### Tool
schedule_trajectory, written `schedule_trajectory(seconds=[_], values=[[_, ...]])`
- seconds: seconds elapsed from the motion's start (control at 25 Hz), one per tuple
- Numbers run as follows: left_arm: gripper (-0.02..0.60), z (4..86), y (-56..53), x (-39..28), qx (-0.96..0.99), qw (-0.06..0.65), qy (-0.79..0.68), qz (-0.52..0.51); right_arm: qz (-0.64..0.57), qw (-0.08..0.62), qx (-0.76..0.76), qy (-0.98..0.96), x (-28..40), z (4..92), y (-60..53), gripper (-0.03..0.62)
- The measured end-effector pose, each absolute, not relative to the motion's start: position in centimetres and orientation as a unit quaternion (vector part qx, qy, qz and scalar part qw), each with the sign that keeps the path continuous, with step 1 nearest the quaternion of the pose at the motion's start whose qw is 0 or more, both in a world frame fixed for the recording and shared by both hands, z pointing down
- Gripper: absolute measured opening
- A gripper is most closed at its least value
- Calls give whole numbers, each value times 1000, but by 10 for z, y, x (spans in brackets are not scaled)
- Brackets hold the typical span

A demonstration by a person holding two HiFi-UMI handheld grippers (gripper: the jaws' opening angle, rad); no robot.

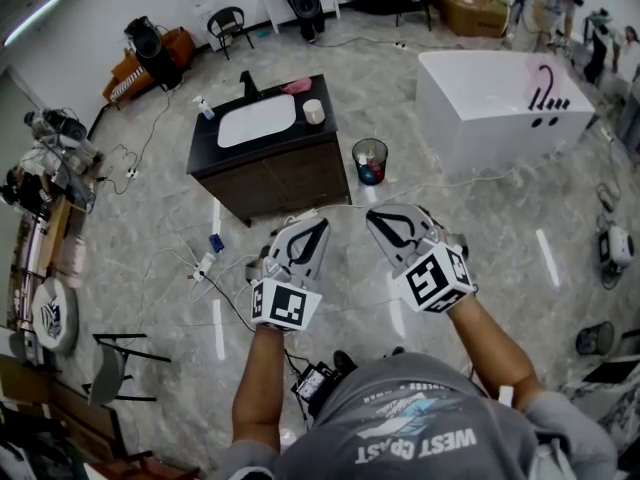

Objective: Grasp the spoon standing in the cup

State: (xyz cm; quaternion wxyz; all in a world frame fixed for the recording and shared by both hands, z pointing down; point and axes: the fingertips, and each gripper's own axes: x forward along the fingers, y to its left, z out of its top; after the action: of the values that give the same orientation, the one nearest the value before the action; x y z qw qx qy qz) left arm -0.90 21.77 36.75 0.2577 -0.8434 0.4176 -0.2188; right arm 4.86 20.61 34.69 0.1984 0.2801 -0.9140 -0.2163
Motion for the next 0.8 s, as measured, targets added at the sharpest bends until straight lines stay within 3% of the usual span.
schedule_trajectory(seconds=[0.8], values=[[2,364,207,23,-830,260,441,-221,-218,199,260,-919,87,353,190,32]])
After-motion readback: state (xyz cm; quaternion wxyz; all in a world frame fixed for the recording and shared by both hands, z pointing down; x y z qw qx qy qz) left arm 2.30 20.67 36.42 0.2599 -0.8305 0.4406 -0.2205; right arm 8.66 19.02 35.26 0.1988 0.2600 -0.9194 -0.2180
